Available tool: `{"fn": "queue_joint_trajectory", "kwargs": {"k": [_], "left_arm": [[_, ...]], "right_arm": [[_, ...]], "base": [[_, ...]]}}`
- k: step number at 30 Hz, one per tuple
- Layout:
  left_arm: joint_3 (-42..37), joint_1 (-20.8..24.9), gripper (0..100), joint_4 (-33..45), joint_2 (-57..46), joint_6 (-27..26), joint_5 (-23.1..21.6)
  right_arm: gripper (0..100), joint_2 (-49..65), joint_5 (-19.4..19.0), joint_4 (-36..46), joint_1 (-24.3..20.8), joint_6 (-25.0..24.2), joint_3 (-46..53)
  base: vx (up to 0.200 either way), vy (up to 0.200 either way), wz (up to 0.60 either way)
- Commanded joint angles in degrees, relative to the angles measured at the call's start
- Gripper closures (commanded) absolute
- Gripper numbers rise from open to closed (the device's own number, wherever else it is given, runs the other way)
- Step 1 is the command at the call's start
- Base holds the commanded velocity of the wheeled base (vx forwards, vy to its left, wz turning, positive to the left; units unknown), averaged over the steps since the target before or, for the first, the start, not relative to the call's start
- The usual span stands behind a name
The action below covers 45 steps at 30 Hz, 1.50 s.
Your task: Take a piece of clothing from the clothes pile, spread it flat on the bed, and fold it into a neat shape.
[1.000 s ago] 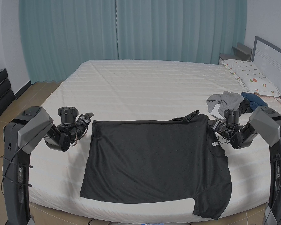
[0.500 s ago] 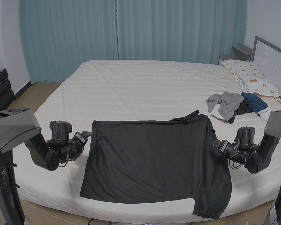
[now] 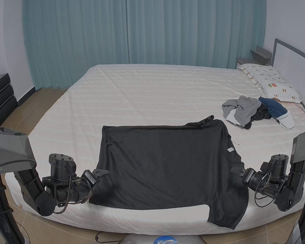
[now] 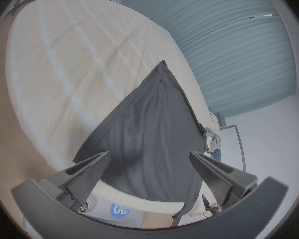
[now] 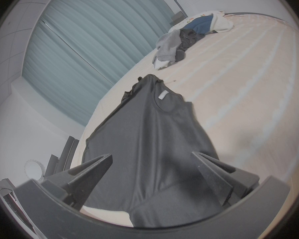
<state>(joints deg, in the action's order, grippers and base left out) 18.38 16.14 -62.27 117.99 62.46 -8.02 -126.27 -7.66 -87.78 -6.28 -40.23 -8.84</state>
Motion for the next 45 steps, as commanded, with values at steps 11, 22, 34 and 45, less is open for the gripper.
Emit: {"fn": "queue_joint_trajectory", "kwargs": {"k": [11,22,34,45], "left_arm": [[-0.6,4.3,0,0.1,-3.0,4.0,0.0],[-0.6,4.6,0,0.0,-2.5,3.1,0.8],[-1.3,2.4,0,0.9,-2.8,-4.8,7.1],[-6.7,0.6,0,0.1,1.1,-9.2,12.8]], "right_arm": [[0,-1.3,-0.2,-0.4,0.1,0.1,1.1],[0,-0.9,-0.2,-0.4,0.0,0.5,1.7],[0,-0.7,-0.2,-2.0,-1.1,0.5,3.8],[0,-0.7,-0.1,-2.0,-1.7,0.5,4.5]], "base": [[0.000,-0.073,0.00],[0.000,-0.145,0.00],[0.000,0.000,0.00],[0.000,0.000,0.00]]}}
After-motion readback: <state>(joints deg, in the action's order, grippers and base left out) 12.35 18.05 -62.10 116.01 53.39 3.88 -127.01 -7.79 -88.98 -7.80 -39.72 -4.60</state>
